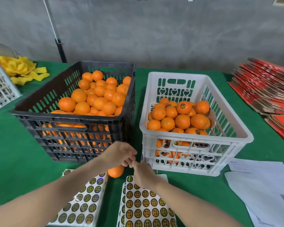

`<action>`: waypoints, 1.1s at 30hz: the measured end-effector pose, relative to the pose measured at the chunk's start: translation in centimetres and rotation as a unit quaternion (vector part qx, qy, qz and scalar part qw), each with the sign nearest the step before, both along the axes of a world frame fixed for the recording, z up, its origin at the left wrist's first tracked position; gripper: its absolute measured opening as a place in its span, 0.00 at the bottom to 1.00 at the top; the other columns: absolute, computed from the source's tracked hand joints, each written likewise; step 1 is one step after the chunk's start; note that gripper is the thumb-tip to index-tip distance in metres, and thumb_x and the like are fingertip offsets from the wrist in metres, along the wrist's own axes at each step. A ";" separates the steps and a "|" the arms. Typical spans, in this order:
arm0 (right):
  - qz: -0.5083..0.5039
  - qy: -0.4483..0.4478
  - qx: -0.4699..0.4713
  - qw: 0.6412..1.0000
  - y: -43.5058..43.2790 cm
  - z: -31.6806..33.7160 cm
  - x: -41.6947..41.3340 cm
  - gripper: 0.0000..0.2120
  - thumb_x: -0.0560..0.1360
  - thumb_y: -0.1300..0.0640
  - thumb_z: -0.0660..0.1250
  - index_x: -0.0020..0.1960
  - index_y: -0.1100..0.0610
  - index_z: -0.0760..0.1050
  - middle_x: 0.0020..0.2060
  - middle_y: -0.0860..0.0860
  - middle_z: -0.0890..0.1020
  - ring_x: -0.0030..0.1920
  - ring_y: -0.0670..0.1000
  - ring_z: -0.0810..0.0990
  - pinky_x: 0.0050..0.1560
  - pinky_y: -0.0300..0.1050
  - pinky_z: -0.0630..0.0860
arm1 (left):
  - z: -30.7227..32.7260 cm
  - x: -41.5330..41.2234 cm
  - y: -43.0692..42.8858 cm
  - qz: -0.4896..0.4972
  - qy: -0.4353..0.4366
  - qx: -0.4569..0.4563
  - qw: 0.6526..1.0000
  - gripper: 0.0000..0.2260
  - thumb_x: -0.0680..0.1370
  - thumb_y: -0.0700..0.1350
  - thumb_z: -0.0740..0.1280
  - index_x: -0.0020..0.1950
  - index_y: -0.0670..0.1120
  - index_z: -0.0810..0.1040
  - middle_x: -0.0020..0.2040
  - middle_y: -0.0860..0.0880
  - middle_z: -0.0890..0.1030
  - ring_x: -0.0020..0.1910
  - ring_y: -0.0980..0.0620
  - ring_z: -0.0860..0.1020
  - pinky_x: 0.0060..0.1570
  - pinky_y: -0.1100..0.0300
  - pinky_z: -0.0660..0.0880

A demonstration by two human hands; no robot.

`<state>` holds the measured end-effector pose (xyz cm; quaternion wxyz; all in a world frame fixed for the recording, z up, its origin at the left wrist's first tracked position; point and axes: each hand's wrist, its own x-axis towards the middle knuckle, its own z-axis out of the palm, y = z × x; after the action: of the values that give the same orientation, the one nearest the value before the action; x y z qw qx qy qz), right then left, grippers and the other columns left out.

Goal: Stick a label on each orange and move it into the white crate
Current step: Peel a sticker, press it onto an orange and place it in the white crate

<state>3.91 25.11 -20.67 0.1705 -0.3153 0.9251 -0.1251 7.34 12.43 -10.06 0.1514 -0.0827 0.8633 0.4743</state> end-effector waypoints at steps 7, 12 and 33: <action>-0.027 -0.088 -0.158 0.983 1.9 2.7 0.7 0.08 0.76 0.63 0.61 0.54 0.57 0.70 0.44 0.52 0.78 0.44 0.49 0.76 0.43 0.38 0.71 | -3.4 0.8 0.4 -0.089 -0.019 -0.156 0.984 0.07 0.75 0.42 0.66 0.37 0.43 0.79 0.33 0.48 0.75 0.33 0.52 0.72 0.37 0.59 0.73; -0.046 0.019 -0.199 0.979 3.2 3.8 2.3 0.06 0.74 0.60 0.66 0.48 0.52 0.71 0.47 0.47 0.77 0.47 0.44 0.72 0.45 0.27 0.65 | -3.4 0.2 0.4 -0.017 -0.172 -0.033 0.984 0.09 0.74 0.39 0.71 0.34 0.40 0.78 0.23 0.49 0.77 0.20 0.56 0.73 0.24 0.68 0.70; -0.072 0.268 -0.214 0.937 2.8 3.0 6.4 0.14 0.53 0.61 0.82 0.28 0.54 0.77 0.28 0.47 0.76 0.26 0.47 0.76 0.24 0.32 0.69 | -4.9 0.5 2.4 0.173 -0.264 0.141 0.938 0.09 0.71 0.35 0.62 0.30 0.43 0.71 0.20 0.49 0.71 0.20 0.51 0.70 0.34 0.60 0.72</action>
<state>10.29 27.88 -17.62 -0.1644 -0.2992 0.9079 -0.2432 7.82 14.80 -14.92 0.3001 -0.3309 0.6886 0.5712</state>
